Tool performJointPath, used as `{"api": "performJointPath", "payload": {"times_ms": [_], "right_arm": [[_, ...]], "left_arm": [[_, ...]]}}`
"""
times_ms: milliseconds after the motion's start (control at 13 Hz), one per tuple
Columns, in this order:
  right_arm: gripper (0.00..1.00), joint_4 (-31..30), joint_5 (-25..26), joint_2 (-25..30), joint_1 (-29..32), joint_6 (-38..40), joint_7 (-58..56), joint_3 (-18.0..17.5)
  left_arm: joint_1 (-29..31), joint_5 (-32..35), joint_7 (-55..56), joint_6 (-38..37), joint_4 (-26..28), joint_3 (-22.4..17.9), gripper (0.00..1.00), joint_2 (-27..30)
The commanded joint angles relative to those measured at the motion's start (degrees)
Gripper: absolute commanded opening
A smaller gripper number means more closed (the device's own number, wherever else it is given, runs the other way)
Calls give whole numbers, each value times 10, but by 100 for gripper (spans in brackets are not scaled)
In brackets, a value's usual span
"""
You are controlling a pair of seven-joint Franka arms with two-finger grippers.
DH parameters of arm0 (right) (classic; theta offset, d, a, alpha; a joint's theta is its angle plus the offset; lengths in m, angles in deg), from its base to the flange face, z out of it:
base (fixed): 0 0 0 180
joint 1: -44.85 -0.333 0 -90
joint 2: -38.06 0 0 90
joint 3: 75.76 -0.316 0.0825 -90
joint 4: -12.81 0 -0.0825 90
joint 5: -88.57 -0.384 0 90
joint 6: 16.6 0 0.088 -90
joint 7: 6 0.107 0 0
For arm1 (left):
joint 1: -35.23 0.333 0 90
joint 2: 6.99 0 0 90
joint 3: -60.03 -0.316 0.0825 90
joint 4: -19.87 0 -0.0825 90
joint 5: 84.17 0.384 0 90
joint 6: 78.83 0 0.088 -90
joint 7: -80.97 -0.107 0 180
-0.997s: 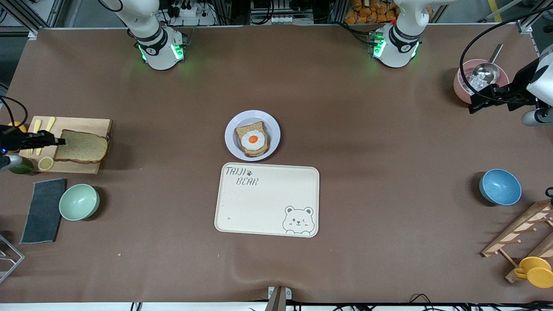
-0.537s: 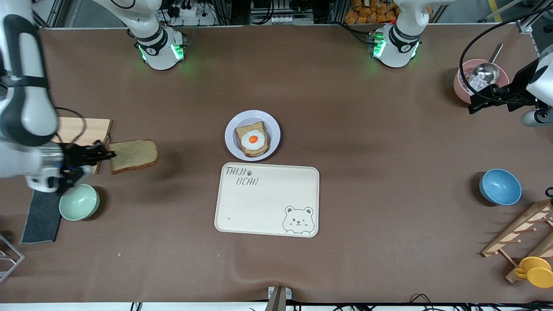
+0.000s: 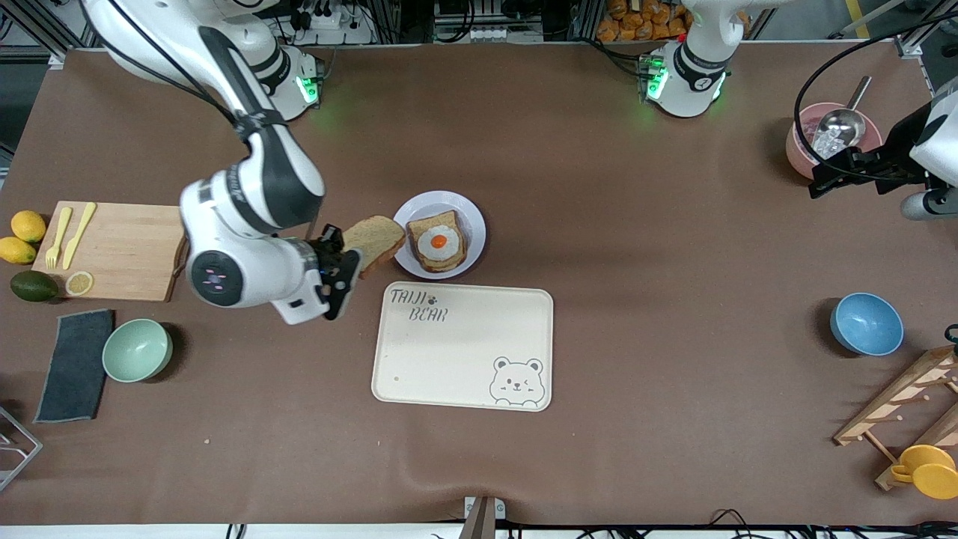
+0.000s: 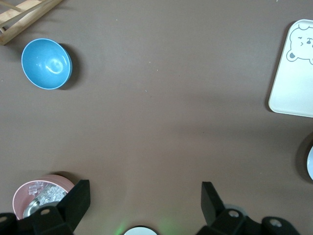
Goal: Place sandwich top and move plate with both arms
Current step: 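Lower the bread onto the egg slice while the left gripper approaches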
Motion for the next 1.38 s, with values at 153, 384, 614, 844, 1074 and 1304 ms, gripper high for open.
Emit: {"api": "performJointPath", "payload": {"times_ms": [153, 384, 614, 844, 1074, 1304], "right_arm": [[0, 73, -21, -66, -69, 0, -147, 7], [0, 87, -31, -76, -117, 1, -183, 7], [0, 102, -19, -85, -160, 5, -185, 9], [0, 120, 42, -95, -171, 15, -206, 10], [0, 123, 77, -98, -166, 16, -254, 13], [0, 127, 82, -105, -164, 13, -275, 14]], "left_arm": [[4, -9, -9, 4, 5, 1, 100, 5], [3, -9, -9, 4, 5, 1, 100, 4], [2, -10, -4, 4, 5, 1, 100, -1], [10, -48, -4, 5, 9, 1, 100, -9], [17, -86, -4, 29, 44, 1, 100, -12], [12, -113, -7, 101, 116, 6, 100, -9]]}}
